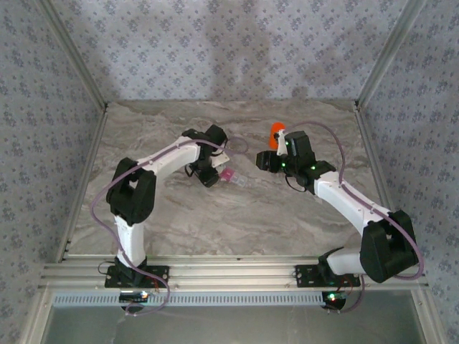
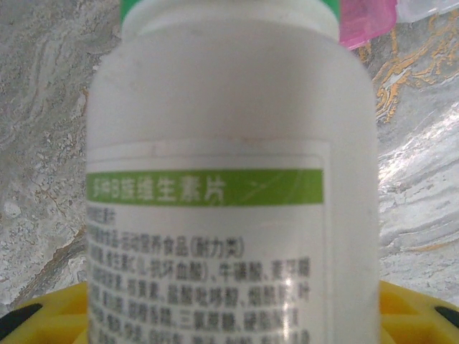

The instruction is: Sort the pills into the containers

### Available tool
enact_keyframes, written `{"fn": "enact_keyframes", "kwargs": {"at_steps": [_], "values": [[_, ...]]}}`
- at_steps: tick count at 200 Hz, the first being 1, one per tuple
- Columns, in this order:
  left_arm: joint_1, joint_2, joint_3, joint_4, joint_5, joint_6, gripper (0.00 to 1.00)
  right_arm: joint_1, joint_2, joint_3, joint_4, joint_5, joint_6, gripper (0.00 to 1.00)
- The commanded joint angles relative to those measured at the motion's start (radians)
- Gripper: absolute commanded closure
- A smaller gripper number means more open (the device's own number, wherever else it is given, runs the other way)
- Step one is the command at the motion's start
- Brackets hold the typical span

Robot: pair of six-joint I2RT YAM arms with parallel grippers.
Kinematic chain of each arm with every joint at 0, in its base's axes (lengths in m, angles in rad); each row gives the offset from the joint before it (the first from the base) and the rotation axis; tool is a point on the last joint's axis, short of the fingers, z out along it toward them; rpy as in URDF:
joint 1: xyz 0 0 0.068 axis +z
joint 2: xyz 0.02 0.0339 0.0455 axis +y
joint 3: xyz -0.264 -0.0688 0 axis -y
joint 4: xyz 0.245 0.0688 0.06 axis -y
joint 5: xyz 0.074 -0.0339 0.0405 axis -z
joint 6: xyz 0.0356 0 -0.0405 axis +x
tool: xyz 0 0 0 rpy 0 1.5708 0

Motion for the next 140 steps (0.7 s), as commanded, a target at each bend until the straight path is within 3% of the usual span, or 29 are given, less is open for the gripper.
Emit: {"fn": "enact_keyframes", "kwargs": {"at_steps": [1,140], "values": [[-0.005,0.028,0.043,-0.067,-0.02,0.016,1.0,0.003,-0.02,-0.005,0.009,-0.01,0.007,0.47],[-0.042,0.12,0.137,-0.151,-0.157,0.067,1.0,0.018,0.003,-0.003,0.013,-0.024,0.008,0.47]]}}
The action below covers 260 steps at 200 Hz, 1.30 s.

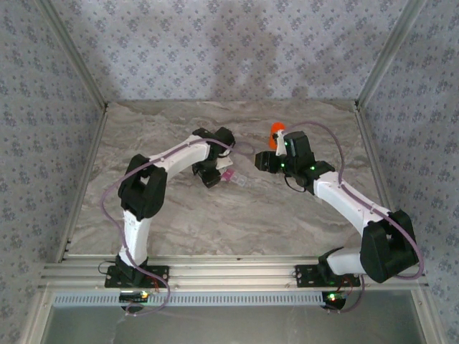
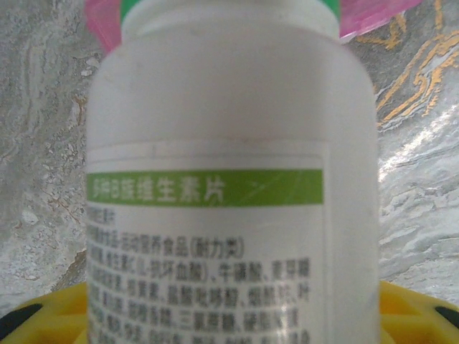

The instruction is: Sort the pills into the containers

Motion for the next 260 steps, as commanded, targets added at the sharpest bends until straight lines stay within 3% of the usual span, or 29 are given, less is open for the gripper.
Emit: {"fn": "enact_keyframes", "kwargs": {"at_steps": [1,26,113,260], "values": [[-0.006,0.016,0.037,-0.063,-0.05,0.028,1.0,0.007,0.002,-0.003,0.011,-0.017,0.007,0.47],[-0.017,0.023,0.054,-0.077,-0.105,0.062,1.0,0.008,0.005,-0.003,0.013,-0.018,0.008,0.47],[-0.038,0.034,0.129,-0.11,-0.141,0.11,1.0,0.017,0.004,0.0,0.012,-0.016,0.007,0.47],[-0.081,0.06,0.101,-0.1,-0.293,0.183,1.0,0.019,0.009,-0.004,0.02,-0.013,0.01,0.46]]}}
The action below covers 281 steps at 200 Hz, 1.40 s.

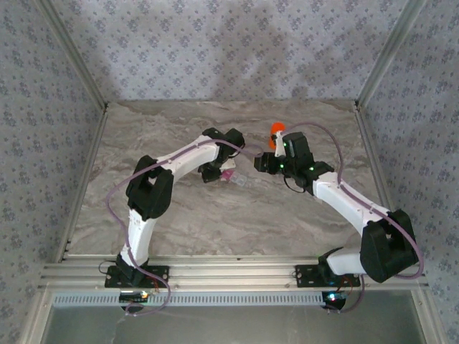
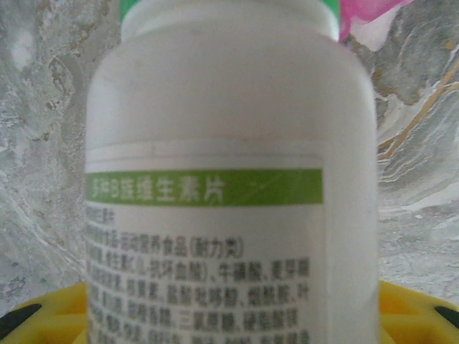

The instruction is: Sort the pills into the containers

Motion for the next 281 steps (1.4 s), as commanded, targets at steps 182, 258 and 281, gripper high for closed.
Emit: {"fn": "enact_keyframes", "kwargs": {"at_steps": [182,258,281], "values": [[-0.006,-0.03,-0.083,0.081,0.015,-0.024,1.0,0.017,0.023,0.006,0.02,-0.02,0.01,0.46],[0.019,-0.095,-0.161,0.149,0.094,-0.082,1.0,0.027,0.039,0.012,0.02,-0.021,0.006,0.46],[0.019,-0.115,-0.193,0.179,0.107,-0.092,1.0,0.028,0.039,0.011,0.02,-0.021,0.007,0.46]]}}
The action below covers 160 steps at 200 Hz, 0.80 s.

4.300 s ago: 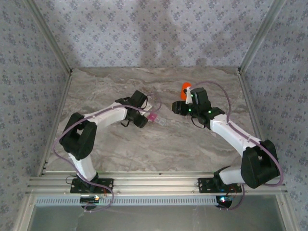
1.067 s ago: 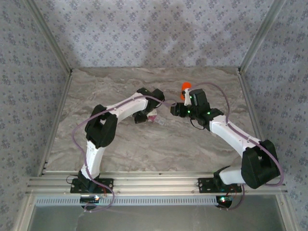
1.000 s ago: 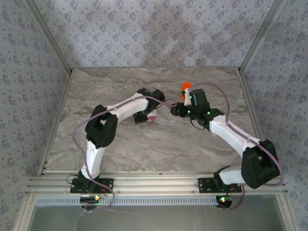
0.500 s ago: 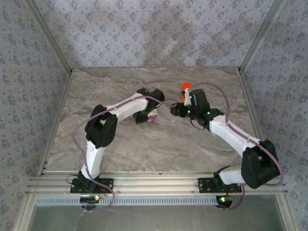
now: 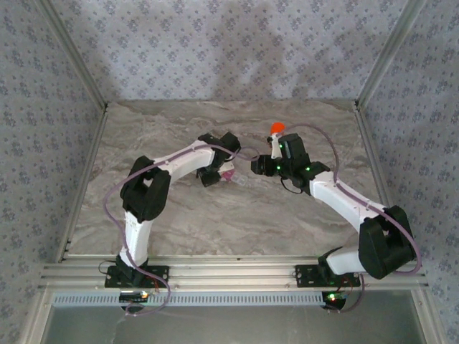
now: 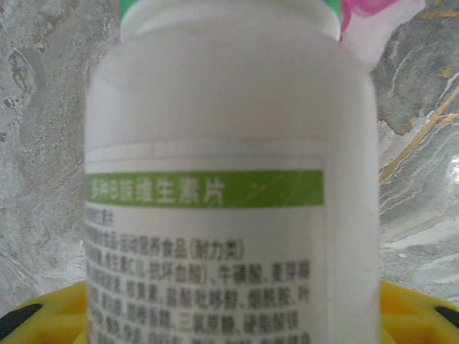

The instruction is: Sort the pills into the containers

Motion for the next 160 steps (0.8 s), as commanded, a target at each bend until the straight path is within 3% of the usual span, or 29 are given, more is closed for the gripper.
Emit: {"fn": "enact_keyframes", "kwargs": {"at_steps": [1,160], "values": [[0.003,-0.056,-0.035,0.026,0.043,-0.024,1.0,0.006,0.01,0.013,0.016,-0.013,0.006,0.46],[0.018,-0.199,-0.225,0.277,0.11,-0.078,1.0,0.019,0.027,0.021,0.017,-0.012,0.003,0.46]]}}
